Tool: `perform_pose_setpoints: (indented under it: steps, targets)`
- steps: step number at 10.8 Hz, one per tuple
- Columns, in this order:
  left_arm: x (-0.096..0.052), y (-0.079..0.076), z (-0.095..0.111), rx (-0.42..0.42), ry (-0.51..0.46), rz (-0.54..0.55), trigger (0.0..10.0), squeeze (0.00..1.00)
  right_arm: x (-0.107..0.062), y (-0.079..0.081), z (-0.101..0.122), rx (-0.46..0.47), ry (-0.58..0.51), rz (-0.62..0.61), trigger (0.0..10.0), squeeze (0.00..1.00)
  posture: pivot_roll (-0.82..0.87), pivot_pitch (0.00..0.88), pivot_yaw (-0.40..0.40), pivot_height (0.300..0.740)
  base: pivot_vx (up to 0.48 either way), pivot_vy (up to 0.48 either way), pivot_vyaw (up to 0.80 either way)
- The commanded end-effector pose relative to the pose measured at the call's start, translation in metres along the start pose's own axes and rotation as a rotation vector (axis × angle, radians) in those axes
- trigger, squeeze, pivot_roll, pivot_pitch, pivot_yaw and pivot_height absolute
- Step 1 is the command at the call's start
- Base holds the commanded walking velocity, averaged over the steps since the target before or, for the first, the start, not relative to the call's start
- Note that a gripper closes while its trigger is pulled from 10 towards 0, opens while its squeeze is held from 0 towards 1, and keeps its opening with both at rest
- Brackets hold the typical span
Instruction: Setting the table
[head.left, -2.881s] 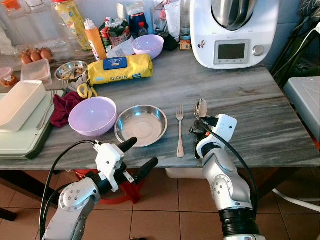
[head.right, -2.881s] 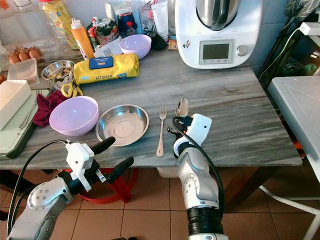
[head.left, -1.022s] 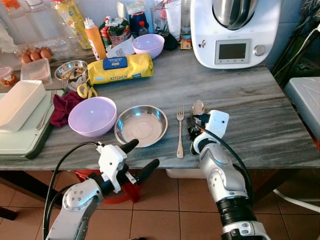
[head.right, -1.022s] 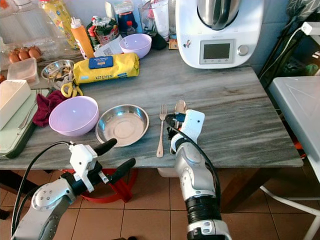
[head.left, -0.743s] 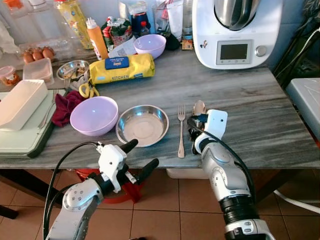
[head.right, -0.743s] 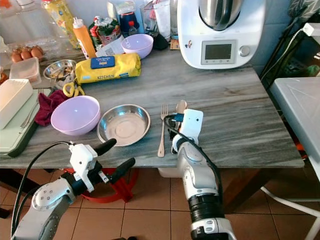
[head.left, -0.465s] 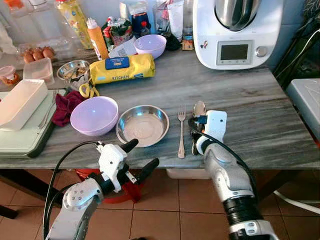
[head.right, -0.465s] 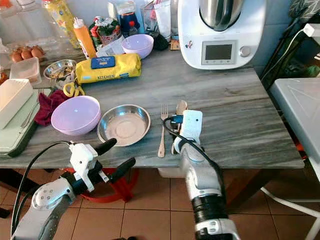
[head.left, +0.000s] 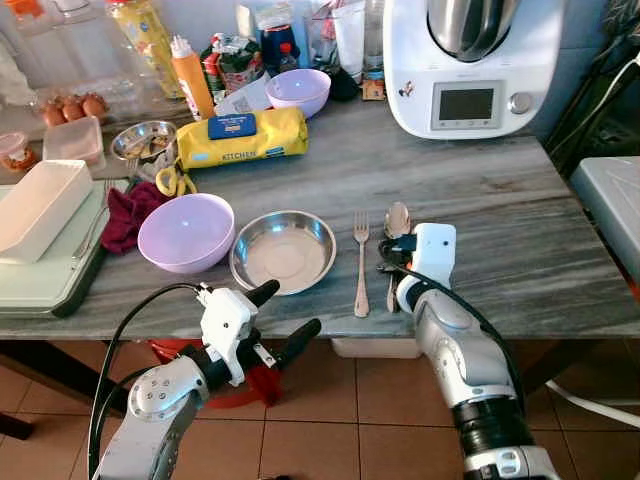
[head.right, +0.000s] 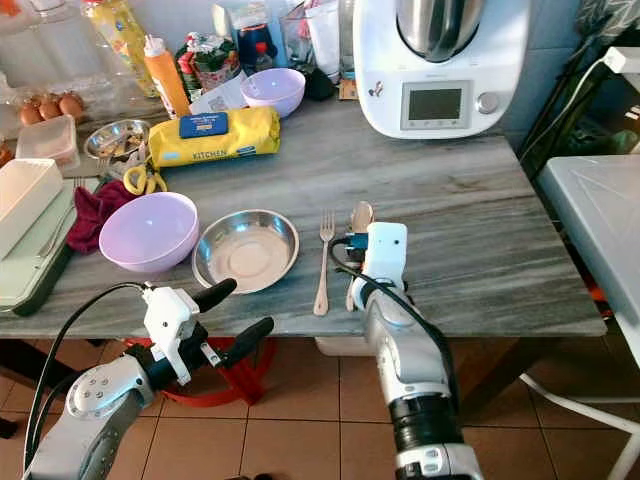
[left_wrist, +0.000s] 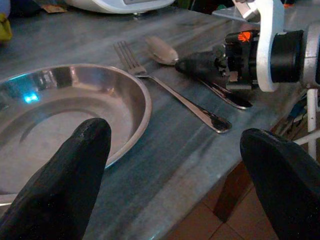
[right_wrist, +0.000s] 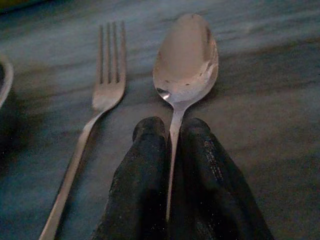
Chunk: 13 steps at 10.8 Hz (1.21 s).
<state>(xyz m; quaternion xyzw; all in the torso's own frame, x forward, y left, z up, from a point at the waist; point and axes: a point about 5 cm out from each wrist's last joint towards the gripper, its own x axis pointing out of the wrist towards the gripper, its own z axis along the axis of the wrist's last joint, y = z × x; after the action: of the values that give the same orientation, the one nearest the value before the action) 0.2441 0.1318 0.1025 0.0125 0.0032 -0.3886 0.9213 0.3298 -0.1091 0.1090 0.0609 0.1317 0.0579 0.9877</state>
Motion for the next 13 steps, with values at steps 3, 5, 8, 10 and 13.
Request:
perform_pose_setpoints:
  steps: [3,5,8,10,13]
  targets:
    - [-0.001,0.000,0.002,0.022,0.017,-0.002,10.0,0.00,-0.009,-0.005,-0.047,0.014,0.215,-0.009,4.6,0.00,-0.01,0.129,0.107,0.740,0.000,0.000,0.00]
    - [-0.001,0.000,0.002,0.021,0.019,-0.004,10.0,0.00,-0.011,-0.007,-0.047,0.008,0.219,-0.015,5.8,0.00,-0.01,0.131,0.110,0.740,0.000,0.000,0.00]
    - [0.000,0.001,0.002,0.025,0.018,-0.001,10.0,0.00,-0.011,-0.013,-0.045,0.014,0.189,-0.088,10.0,0.00,0.00,0.130,0.109,0.740,0.000,0.000,0.00]
    - [0.000,0.001,0.001,0.024,0.019,0.000,10.0,0.00,-0.011,-0.010,-0.042,0.066,0.159,-0.096,10.0,0.82,0.00,0.130,0.110,0.740,0.000,0.000,0.00]
    - [-0.001,0.000,0.002,0.027,0.018,-0.003,10.0,0.00,-0.010,-0.006,-0.027,0.122,0.064,-0.085,10.0,1.00,0.00,0.128,0.111,0.740,0.000,0.000,0.00]
